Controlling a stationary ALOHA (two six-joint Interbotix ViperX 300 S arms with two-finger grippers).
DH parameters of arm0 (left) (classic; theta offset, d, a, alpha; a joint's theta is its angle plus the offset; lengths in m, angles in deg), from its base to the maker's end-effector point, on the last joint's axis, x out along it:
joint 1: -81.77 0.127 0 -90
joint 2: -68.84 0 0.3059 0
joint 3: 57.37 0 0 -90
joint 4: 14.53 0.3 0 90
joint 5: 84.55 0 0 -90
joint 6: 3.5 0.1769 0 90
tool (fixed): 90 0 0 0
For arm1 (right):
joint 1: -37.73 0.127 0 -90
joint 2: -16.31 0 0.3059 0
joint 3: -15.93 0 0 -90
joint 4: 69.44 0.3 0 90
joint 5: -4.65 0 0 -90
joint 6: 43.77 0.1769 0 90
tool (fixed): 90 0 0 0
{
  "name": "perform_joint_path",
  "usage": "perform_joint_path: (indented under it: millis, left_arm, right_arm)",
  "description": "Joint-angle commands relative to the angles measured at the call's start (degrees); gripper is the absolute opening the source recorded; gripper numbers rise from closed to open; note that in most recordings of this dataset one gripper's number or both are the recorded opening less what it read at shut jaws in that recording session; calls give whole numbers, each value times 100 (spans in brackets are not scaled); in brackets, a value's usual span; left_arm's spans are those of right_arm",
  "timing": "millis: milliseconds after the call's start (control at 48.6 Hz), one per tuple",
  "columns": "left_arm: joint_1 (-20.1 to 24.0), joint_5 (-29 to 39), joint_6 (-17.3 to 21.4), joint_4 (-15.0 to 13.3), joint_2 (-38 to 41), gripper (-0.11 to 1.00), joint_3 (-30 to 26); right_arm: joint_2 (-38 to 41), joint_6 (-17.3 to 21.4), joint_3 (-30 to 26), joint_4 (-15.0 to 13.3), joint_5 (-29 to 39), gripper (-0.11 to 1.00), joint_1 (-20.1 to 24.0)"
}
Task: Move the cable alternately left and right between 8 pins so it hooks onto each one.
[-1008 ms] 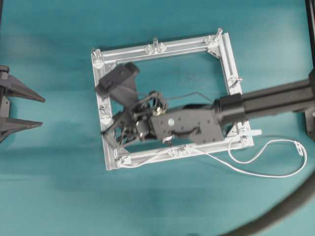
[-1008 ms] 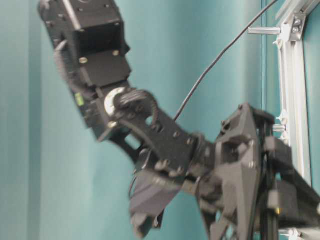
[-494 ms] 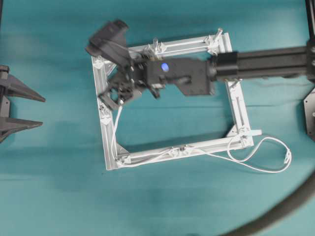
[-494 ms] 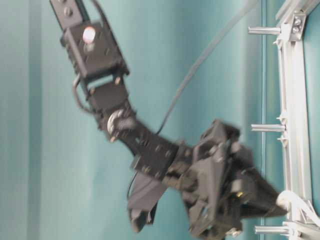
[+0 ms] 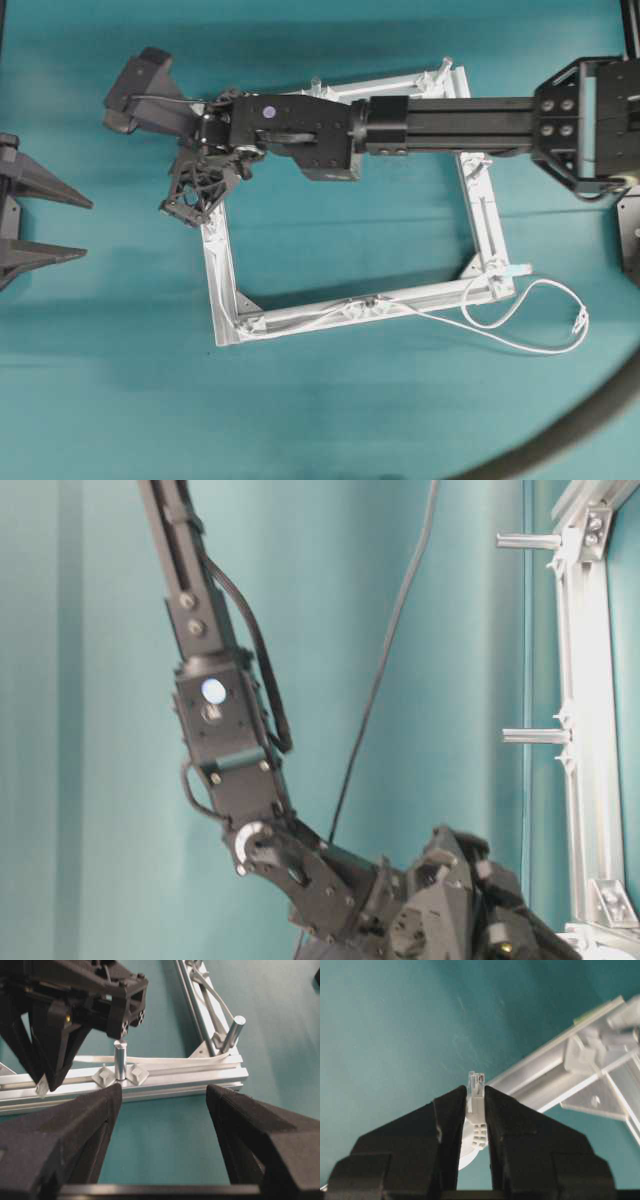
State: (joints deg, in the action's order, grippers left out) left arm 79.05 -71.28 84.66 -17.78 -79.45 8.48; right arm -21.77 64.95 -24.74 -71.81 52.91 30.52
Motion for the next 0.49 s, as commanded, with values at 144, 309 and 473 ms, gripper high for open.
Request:
perform_joint_path:
  millis: [144,309,473]
  left_arm:
    - [-53,-79,-35,9,53,72,-62]
    - [-53,-123,-35,9,53,72,-53]
    - [-53,-132,-35,9,53,72,-53]
  right_arm:
    - [105,-404,-747,26,-26,14,-211]
    - [352,-316,-1248,26,53,14,-352]
    - [615,62,-1705,-79,237,14,-457]
